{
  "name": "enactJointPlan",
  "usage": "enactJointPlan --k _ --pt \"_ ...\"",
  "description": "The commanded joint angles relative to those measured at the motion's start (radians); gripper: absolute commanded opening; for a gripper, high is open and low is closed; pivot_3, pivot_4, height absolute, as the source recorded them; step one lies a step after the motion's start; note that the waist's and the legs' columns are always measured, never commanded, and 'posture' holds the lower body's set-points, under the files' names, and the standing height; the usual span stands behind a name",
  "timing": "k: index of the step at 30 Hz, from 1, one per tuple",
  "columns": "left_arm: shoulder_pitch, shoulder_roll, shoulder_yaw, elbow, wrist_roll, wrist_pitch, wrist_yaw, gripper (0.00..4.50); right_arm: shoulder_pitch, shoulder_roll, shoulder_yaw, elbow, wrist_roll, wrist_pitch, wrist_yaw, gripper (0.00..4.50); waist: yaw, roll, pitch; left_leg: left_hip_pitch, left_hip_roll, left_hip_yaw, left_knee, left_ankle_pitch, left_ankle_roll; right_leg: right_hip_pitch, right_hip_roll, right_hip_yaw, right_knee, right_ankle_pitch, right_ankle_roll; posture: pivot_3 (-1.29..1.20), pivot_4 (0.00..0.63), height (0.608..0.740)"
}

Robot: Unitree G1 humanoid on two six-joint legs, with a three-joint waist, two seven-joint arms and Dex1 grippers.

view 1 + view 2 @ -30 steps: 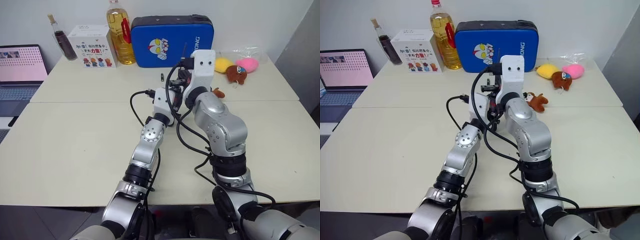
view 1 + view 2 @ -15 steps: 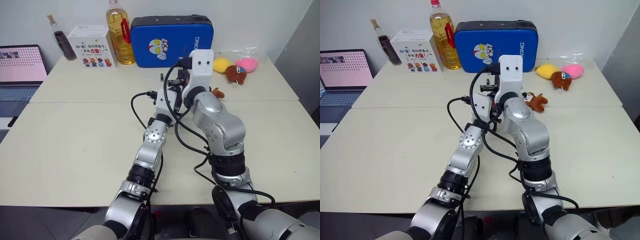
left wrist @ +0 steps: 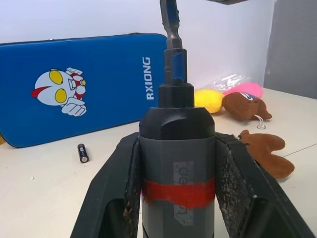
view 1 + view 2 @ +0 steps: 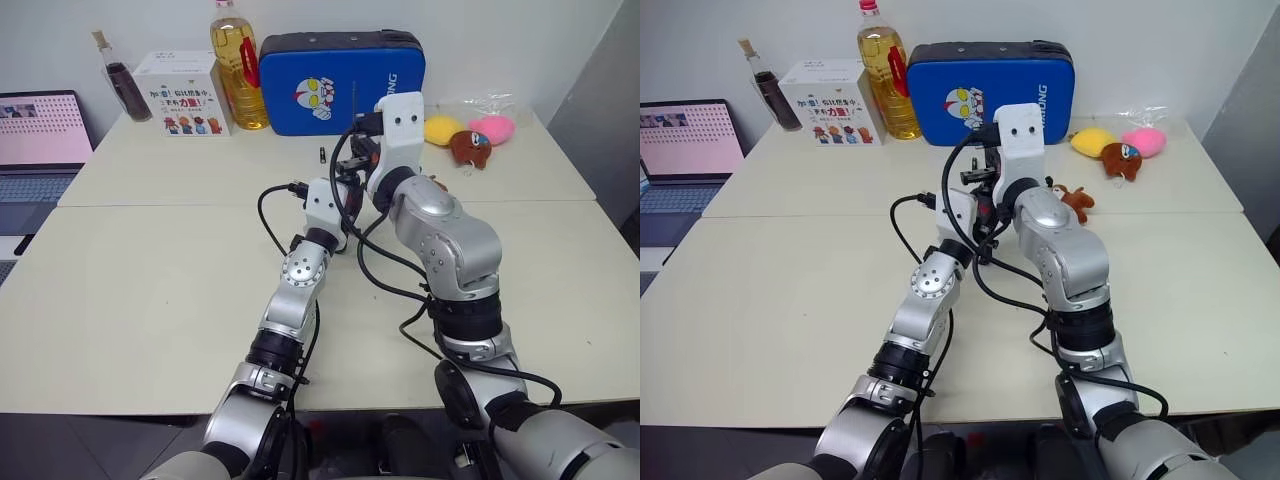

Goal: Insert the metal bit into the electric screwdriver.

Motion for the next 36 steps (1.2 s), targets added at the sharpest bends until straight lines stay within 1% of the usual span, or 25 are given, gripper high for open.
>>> enactJointPlan --k 1,12,20,27,36 --pt "0.003 0.002 0.004 -0.058 0.0 -0.011 -0.001 1.66 0.02 -0.015 -0.001 0.055 0.004 0.055 0.024 0.02 -0.001 0.0 0.0 0.0 0.0 0.0 0.0 0.0 0.0 0.0 0.0 0.0 0.0 0.0 0.0 0.0 0.15 0.74" --pt "0.014 -0.004 0.001 -0.073 0.055 0.004 0.076 1.66 0.062 0.045 -0.015 0.012 -0.028 0.07 -0.066 0.02 -0.005 0.0 0.0 0.0 0.0 0.0 0.0 0.0 0.0 0.0 0.0 0.0 0.0 0.0 0.0 0.0 0.15 0.74" --pt "-0.008 -0.018 0.002 -0.023 0.087 -0.027 0.144 1.66 0.081 0.096 -0.024 -0.013 -0.052 0.086 -0.143 0.02 -0.013 0.0 0.0 0.0 0.001 -0.001 -0.001 0.0 0.0 0.0 0.0 0.0 0.0 0.0 0.0 0.0 0.15 0.74" --pt "-0.011 -0.027 0.0 0.014 0.099 -0.061 0.163 1.66 0.079 0.111 -0.034 -0.007 -0.057 0.099 -0.156 0.02 -0.013 0.0 -0.001 0.0 0.001 -0.001 -0.001 0.0 0.0 0.0 0.0 0.0 0.0 0.0 0.0 0.0 0.15 0.74" --pt "0.012 -0.015 -0.019 0.02 0.131 -0.107 0.155 1.66 0.062 0.122 -0.069 0.021 -0.039 0.138 -0.17 0.02 -0.016 0.0 -0.005 0.001 0.001 0.0 -0.002 0.0 0.0 0.0 0.001 0.0 0.0 0.0 0.0 0.0 0.15 0.74"
